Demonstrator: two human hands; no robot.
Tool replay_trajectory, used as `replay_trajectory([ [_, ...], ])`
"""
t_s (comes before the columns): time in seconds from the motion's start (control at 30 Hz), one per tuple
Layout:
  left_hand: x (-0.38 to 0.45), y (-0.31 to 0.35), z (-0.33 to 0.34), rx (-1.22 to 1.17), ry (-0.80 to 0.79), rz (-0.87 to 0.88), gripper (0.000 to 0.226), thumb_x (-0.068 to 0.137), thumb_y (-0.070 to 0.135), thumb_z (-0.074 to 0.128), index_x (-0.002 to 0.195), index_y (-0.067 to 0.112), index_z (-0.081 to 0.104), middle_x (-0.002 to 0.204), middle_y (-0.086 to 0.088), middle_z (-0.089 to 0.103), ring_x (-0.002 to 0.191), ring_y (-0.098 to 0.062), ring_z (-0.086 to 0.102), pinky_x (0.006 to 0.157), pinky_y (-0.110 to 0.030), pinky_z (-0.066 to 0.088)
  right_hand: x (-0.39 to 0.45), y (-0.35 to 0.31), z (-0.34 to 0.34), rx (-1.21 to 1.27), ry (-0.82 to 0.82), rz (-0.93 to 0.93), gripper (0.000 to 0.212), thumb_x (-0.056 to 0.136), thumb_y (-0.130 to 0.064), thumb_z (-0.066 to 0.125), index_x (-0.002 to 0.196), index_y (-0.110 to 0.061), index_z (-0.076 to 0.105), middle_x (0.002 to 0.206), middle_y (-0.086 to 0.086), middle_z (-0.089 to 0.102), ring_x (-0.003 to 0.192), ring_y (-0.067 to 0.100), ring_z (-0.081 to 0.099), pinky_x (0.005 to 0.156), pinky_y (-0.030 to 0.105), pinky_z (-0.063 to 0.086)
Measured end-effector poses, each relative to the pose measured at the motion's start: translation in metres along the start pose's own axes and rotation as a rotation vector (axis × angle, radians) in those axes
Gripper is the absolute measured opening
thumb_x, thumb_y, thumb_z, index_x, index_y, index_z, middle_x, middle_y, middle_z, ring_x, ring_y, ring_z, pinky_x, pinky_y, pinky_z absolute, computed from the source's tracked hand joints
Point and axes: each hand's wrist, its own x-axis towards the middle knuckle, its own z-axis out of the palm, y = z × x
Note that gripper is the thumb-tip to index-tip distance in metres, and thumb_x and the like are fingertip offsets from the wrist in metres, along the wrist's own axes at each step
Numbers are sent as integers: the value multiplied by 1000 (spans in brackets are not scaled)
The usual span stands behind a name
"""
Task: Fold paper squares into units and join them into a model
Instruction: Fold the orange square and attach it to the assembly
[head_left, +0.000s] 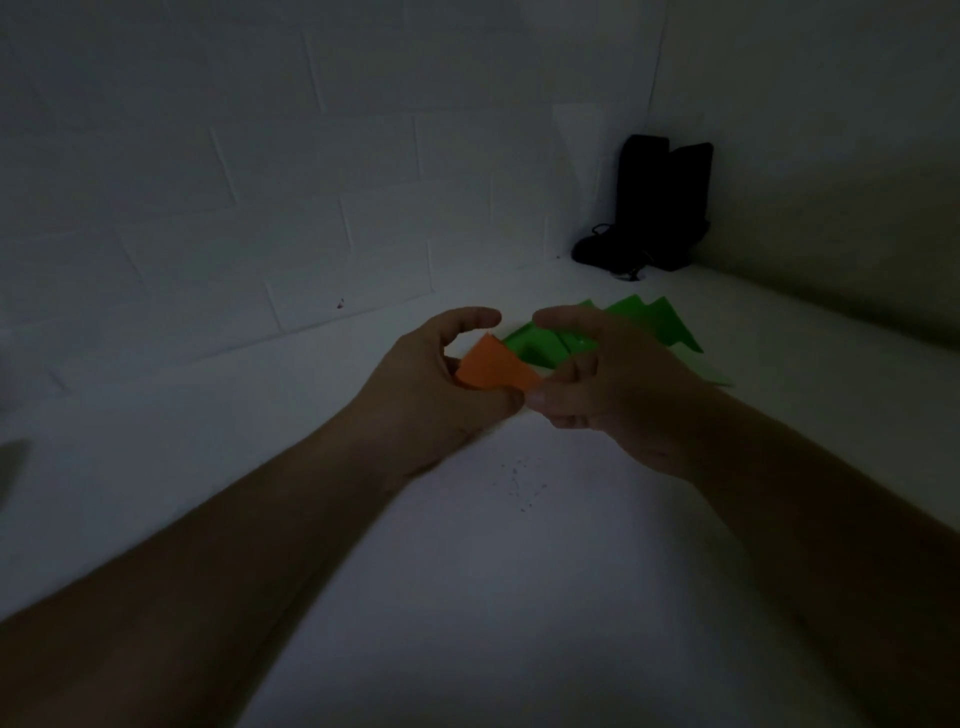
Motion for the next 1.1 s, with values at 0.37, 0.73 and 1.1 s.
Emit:
replay_trajectory([
  [0.37, -1, 3, -1, -40, -8, -10, 86, 79, 14, 86, 149, 38, 42, 86, -3, 74, 59, -2, 67, 59, -18, 56, 1, 1, 2, -7, -6, -27, 77, 84, 6, 75, 148, -22, 42, 96, 10, 78, 93, 26, 75, 86, 47, 61],
  [0.73, 6, 0, -2, -127, 34, -79, 86, 80, 14, 85, 151, 34, 42, 97, -12, 75, 73, -20, 72, 71, -29, 62, 4, -2, 1, 58, 51, -30, 75, 84, 5, 74, 148, -20, 44, 89, 7, 78, 88, 23, 76, 81, 41, 63],
  [1.1, 12, -7, -7, -126, 50, -97, 81, 80, 23, 86, 148, 36, 44, 99, -8, 76, 78, -14, 73, 74, -32, 64, 6, -2, -7, 142, 83, -29, 73, 83, 7, 74, 145, -22, 49, 80, 2, 77, 81, 18, 75, 80, 39, 62],
])
